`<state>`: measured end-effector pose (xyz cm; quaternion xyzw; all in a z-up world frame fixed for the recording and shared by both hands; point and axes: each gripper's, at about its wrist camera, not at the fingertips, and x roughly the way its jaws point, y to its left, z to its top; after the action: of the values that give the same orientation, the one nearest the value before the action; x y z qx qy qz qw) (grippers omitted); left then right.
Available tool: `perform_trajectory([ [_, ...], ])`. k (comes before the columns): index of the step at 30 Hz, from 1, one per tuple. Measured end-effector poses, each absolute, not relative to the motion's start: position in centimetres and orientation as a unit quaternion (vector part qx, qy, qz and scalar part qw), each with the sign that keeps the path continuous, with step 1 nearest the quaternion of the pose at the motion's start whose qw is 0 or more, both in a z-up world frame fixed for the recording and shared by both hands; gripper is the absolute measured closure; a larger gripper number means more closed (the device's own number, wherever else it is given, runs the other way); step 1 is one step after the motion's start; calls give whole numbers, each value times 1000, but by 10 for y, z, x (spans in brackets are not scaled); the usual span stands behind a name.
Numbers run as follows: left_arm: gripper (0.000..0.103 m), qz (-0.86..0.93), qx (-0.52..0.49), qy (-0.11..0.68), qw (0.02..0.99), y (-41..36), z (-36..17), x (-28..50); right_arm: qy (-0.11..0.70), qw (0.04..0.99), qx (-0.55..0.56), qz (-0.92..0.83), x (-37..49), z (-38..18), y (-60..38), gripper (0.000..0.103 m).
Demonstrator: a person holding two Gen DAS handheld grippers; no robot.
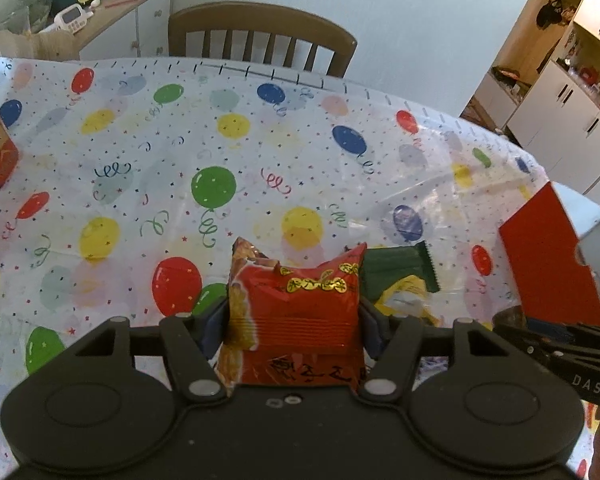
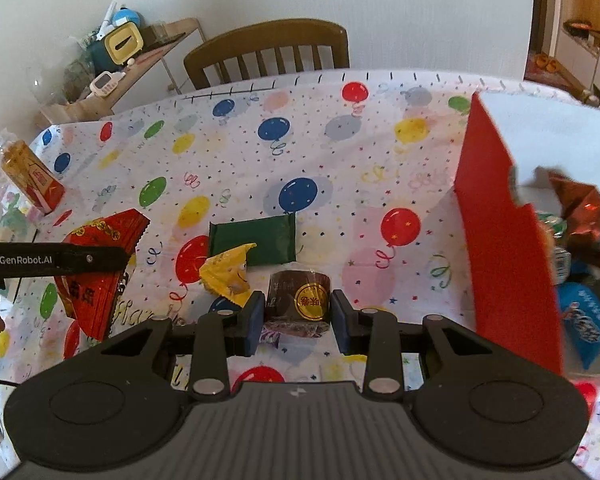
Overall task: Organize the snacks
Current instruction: 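Carry the red chip bag and brown cake over the red box with both tools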
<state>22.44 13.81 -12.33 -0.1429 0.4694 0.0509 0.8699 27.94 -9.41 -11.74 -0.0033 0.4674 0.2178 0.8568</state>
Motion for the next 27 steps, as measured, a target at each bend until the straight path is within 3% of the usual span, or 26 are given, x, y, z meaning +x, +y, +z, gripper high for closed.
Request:
perform_trajectory([
  [27,39,-56,-100,413,903,21,-33,199,413,889,3,198,243,-35,-195,69],
])
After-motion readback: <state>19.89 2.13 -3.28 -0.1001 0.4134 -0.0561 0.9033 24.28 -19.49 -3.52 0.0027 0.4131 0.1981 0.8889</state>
